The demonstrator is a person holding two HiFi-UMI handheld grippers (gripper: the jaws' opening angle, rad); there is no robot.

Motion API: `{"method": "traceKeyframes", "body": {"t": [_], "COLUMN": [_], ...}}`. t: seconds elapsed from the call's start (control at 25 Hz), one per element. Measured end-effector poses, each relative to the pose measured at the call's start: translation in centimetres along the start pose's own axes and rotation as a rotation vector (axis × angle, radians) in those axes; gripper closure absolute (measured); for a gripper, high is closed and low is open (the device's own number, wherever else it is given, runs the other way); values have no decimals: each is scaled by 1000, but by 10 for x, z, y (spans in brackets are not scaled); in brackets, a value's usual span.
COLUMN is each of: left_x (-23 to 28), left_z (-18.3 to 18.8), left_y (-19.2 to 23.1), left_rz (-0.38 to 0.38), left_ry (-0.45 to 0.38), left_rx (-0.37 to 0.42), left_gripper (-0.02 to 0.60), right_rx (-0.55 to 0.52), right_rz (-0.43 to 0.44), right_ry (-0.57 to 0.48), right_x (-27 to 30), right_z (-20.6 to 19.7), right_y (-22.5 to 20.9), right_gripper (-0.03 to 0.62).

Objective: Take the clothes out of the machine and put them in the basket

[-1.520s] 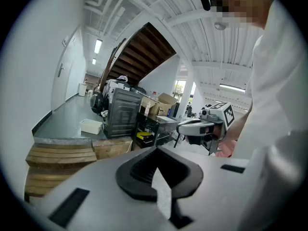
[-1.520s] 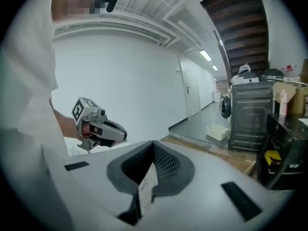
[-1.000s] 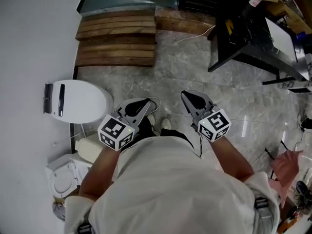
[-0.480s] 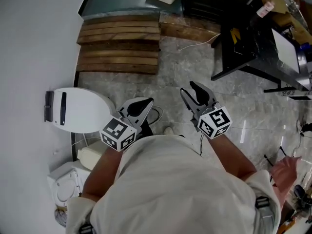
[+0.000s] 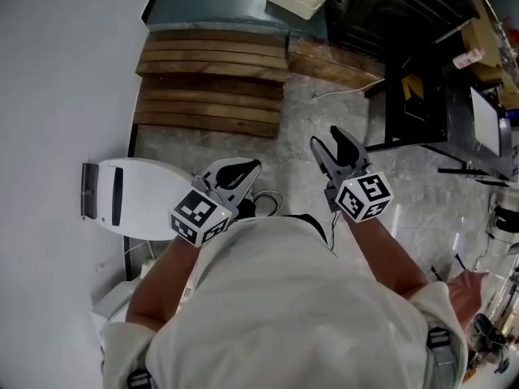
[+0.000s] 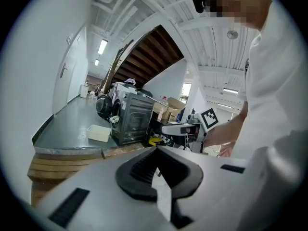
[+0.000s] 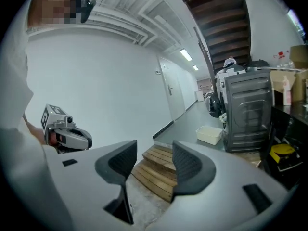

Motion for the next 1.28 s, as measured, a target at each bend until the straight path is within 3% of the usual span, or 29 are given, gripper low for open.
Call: {"method": "traceKeyframes", "body": {"t": [0.28, 0.56, 0.96, 1.28], "left_x": [-16, -2, 64, 155], "left_z": [-6, -2, 26, 107], "left_y": [80, 138, 289, 415], "left_rz": [16, 26, 49, 26], "left_ry": [-16, -28, -11, 38], "left_rx": [-26, -48, -72, -69], "left_gripper": [586, 586, 586, 586], "right_rx": [-36, -29, -21, 19], "right_rz": [-11, -27, -5, 23], "right_ry": [21, 52, 119, 138], "right_x": [69, 121, 266, 382], "right_z": [26, 43, 101, 201], "right_y": [19, 6, -69, -143], "right_gripper": [381, 381, 381, 381]}}
Point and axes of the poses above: the fingertips, and each gripper's own axes: x forward along the fingers, y to its left, z out of its top, the point moved 9 cm from there along -x, backward along the fingers, and after that the axes turned 14 degrees about x, right-handed, at the moved point
